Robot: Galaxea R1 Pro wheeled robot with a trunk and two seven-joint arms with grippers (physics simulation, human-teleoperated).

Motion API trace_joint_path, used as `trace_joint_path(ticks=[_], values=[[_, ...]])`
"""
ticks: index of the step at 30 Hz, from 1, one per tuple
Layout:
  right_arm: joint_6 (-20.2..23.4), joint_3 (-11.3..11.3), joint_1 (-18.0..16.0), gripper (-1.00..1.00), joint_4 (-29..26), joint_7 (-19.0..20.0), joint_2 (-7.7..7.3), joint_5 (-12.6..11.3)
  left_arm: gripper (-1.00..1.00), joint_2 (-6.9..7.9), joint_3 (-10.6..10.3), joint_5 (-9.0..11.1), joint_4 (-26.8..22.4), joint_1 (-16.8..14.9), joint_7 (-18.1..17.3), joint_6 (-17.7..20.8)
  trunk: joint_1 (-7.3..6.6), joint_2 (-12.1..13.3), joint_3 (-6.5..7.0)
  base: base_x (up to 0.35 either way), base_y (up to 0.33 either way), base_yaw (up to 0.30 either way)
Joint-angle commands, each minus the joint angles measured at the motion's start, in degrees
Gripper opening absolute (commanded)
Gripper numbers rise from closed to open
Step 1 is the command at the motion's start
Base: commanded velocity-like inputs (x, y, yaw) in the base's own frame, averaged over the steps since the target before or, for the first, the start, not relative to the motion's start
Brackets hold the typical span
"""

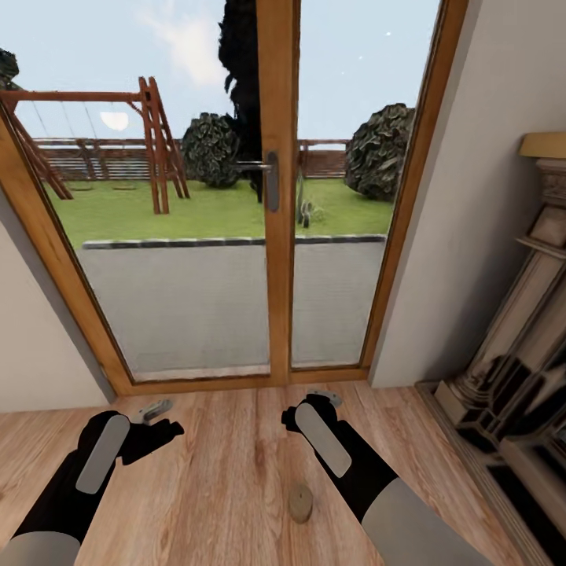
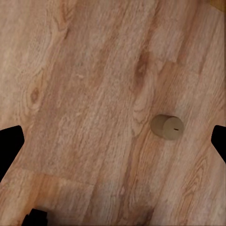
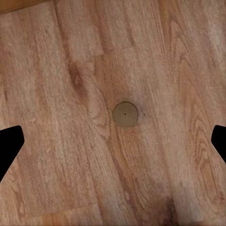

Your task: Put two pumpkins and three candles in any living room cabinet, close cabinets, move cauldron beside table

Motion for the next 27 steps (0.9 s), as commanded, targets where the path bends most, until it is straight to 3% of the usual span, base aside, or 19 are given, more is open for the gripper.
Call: trace_joint_path(ticks=[1, 4, 22, 27], values=[[0.2, 0.1, -0.1, 1.00, 0.0, -0.5, 0.00, -0.3, 1.00, 0.01, 0.0, 0.6, -0.1, 0.0, 0.5, 0.2, 0.00, 0.0, -0.06, 0.006, 0.002, 0.000], [0.2, 0.1, -0.1, 1.00, -0.1, -0.5, 0.00, -0.4, 1.00, -0.03, 0.1, 0.7, -0.5, 0.0, 0.5, 0.2, 0.00, 0.0, -0.06, 0.003, 0.001, 0.000], [-0.7, 0.1, -0.1, 1.00, -1.3, -0.6, 0.00, -0.9, 1.00, 0.10, 0.4, 0.8, -2.8, 0.0, 0.6, 0.3, 3.95, -7.3, -3.29, 0.000, 0.000, 0.000], [-0.8, 0.1, -0.1, 1.00, -4.3, -0.7, 0.00, -0.5, 1.00, 0.06, 0.4, 0.9, -2.8, 0.0, 0.6, 0.3, 5.05, -9.3, -4.19, 0.000, 0.000, 0.000]])
